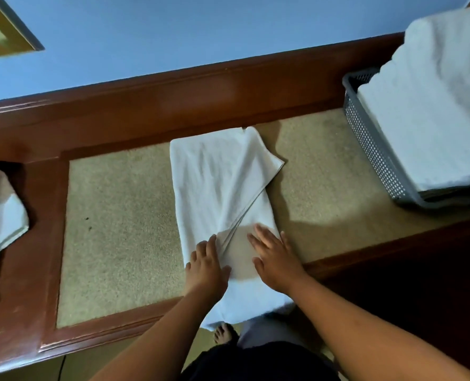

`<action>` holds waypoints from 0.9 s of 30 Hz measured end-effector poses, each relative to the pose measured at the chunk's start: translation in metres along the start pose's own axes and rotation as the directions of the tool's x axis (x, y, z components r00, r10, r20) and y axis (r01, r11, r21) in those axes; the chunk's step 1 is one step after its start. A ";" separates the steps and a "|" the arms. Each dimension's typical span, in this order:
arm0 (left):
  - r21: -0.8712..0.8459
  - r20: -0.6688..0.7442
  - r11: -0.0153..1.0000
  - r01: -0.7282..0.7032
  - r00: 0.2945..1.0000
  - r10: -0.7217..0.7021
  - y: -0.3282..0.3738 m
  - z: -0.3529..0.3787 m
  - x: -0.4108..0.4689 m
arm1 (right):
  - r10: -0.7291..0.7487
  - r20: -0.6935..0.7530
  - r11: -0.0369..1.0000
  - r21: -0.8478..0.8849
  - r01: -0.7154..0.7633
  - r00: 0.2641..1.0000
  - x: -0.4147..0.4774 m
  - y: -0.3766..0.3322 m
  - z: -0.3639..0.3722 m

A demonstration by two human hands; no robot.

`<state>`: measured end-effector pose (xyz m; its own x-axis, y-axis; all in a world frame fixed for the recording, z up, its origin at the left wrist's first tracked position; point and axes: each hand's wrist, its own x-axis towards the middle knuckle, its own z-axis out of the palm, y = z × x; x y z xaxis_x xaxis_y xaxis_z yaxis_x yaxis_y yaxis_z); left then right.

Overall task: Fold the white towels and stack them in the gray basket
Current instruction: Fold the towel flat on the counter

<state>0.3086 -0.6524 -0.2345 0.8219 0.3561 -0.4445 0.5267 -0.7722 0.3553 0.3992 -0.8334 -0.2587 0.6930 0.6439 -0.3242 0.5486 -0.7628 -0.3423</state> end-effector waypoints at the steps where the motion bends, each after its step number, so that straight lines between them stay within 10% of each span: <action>1: 0.022 -0.016 1.000 0.010 1.000 -0.010 0.003 0.001 0.006 | -0.027 0.010 1.000 -0.011 0.027 1.000 0.008 0.004 -0.002; 10: -0.177 -0.116 0.966 0.186 0.971 -0.208 0.038 -0.062 0.155 | -0.077 0.083 0.987 -0.138 0.088 0.994 0.134 0.044 -0.058; 16: -0.237 -0.122 0.969 0.065 0.988 -0.096 0.066 -0.109 0.247 | -0.045 -0.039 0.994 -0.105 0.040 0.998 0.245 0.053 -0.099; 23: -0.608 -0.021 0.695 0.384 0.867 -0.497 0.016 -0.128 0.321 | 0.000 0.026 0.993 -0.117 0.003 1.000 0.327 0.048 -0.114; 27: -0.522 -0.122 0.798 0.300 0.900 -0.418 0.012 -0.133 0.315 | 0.051 0.009 0.991 -0.121 -0.049 0.999 0.316 0.034 -0.119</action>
<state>0.6024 -0.4797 -0.2605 0.5461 0.7075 -0.4487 0.7803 -0.2347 0.5797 0.6925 -0.6625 -0.2682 0.7154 0.6051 -0.3494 0.5665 -0.7950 -0.2169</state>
